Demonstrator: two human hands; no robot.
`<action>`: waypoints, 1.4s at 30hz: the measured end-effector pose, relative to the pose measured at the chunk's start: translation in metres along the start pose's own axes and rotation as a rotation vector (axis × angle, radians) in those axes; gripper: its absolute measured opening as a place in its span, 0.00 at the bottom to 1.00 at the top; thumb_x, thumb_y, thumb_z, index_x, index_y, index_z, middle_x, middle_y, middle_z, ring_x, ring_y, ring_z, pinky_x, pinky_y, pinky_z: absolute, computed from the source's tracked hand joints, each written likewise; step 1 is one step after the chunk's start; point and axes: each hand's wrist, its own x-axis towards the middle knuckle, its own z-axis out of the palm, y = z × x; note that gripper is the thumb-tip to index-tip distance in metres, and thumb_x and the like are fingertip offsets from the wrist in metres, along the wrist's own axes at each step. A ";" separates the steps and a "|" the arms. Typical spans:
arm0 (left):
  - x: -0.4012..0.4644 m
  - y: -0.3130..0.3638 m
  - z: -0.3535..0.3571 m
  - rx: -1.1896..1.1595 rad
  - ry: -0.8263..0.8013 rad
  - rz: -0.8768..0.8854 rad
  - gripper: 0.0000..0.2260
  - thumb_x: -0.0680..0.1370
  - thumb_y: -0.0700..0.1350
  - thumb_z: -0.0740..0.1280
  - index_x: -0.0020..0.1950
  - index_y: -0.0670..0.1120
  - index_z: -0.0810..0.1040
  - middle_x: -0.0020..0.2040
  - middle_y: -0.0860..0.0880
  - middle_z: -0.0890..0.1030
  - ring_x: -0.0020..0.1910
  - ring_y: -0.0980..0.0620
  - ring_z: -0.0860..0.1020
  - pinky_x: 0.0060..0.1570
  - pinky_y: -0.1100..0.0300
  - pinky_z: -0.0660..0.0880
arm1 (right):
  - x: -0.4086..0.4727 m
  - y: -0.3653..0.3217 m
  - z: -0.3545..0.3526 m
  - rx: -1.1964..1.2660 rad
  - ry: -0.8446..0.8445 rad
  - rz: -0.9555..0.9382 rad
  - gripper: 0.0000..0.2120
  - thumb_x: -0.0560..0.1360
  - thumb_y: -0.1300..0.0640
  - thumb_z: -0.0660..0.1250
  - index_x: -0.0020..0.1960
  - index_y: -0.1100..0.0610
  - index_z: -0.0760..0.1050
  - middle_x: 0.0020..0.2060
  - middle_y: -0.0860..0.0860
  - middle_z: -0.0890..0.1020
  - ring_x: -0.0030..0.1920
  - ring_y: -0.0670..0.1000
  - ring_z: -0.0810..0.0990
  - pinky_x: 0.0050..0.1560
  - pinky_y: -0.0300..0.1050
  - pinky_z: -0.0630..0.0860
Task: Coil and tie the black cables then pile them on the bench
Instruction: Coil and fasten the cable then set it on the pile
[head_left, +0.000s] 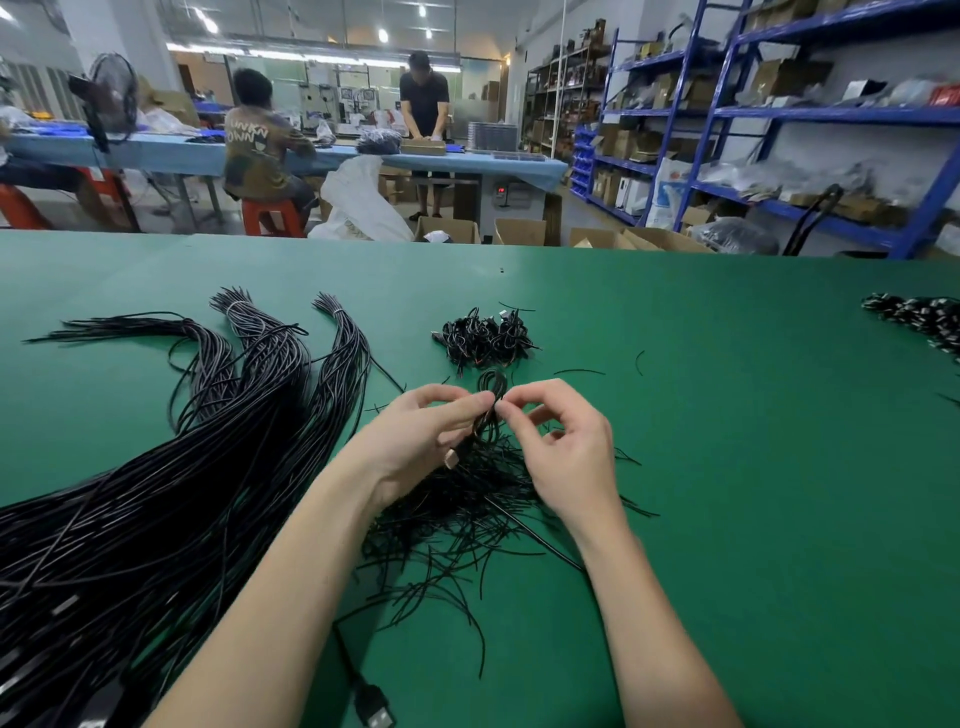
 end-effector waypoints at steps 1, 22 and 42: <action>-0.001 0.000 -0.002 -0.011 -0.048 -0.027 0.21 0.67 0.50 0.77 0.56 0.42 0.82 0.45 0.45 0.74 0.38 0.53 0.69 0.38 0.61 0.67 | 0.000 0.000 0.000 -0.005 -0.007 -0.031 0.05 0.76 0.57 0.75 0.45 0.47 0.82 0.44 0.41 0.83 0.41 0.47 0.80 0.32 0.30 0.67; -0.001 0.002 0.001 -0.100 0.005 0.079 0.04 0.79 0.41 0.69 0.52 0.42 0.81 0.46 0.47 0.84 0.38 0.58 0.81 0.40 0.66 0.77 | 0.005 -0.003 0.002 0.146 -0.001 0.239 0.03 0.76 0.54 0.76 0.45 0.48 0.83 0.38 0.40 0.84 0.34 0.43 0.74 0.38 0.33 0.72; 0.004 -0.010 -0.005 0.048 0.072 0.147 0.06 0.76 0.42 0.74 0.52 0.44 0.81 0.43 0.46 0.82 0.31 0.58 0.74 0.34 0.66 0.73 | 0.005 -0.003 -0.018 0.047 -0.119 0.250 0.11 0.73 0.59 0.77 0.50 0.44 0.82 0.47 0.41 0.86 0.30 0.44 0.77 0.38 0.36 0.77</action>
